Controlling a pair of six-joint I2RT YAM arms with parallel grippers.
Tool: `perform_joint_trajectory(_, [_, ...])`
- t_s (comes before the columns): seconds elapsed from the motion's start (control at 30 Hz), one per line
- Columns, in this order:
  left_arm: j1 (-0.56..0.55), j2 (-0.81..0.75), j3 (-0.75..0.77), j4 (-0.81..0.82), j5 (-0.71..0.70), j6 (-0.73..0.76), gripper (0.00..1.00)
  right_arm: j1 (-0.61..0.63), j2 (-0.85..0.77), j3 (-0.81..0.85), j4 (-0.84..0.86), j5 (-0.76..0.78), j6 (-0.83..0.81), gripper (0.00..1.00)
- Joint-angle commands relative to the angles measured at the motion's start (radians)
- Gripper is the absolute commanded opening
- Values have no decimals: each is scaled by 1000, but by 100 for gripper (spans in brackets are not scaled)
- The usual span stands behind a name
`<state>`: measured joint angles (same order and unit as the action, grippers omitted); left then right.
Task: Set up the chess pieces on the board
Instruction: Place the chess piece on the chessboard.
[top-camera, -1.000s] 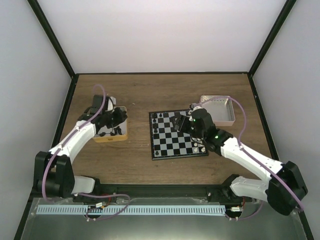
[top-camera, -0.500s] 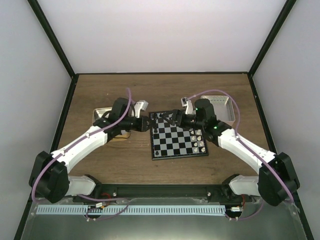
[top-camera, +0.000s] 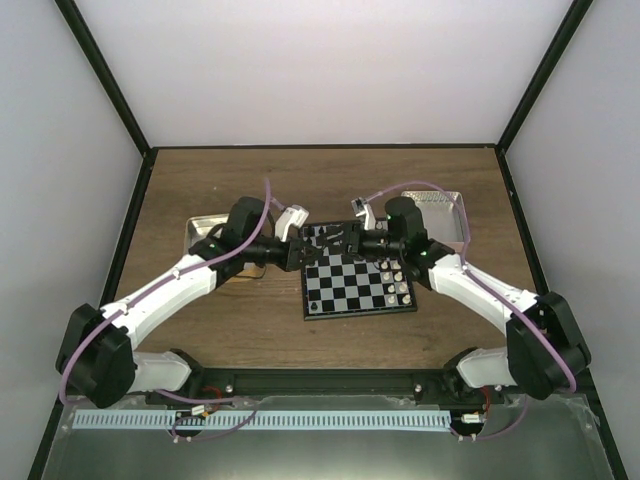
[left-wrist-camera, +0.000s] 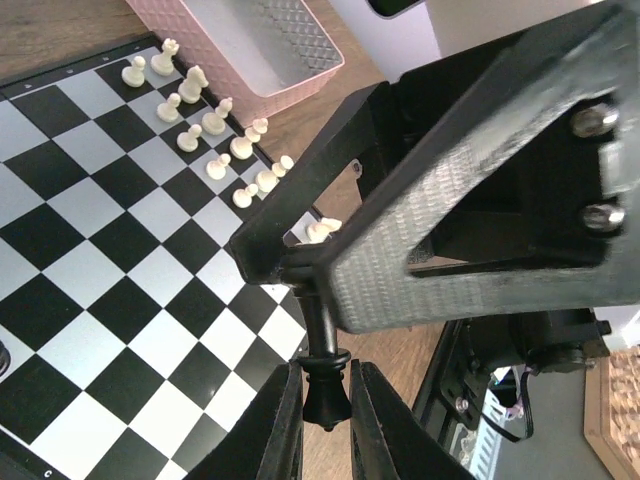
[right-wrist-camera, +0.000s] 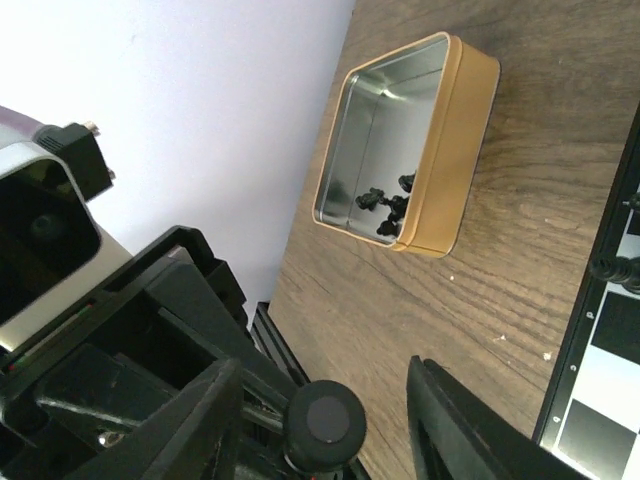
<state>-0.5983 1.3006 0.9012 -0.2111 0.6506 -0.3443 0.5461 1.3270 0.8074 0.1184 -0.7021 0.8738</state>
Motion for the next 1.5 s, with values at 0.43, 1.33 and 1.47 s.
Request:
perform_joint_trajectory(0.43, [-6, -55, -21, 154, -24, -73, 56, -6, -28, -157, 325, 0, 401, 13])
perform_joint_trajectory(1.33, [-80, -6, -143, 429, -182, -332, 25, -6, 4, -173, 436, 85, 795, 13])
perform_joint_trajectory(1.47, [-83, -7, -142, 417, -202, -328, 13, -6, 2, -170, 429, 92, 783, 14])
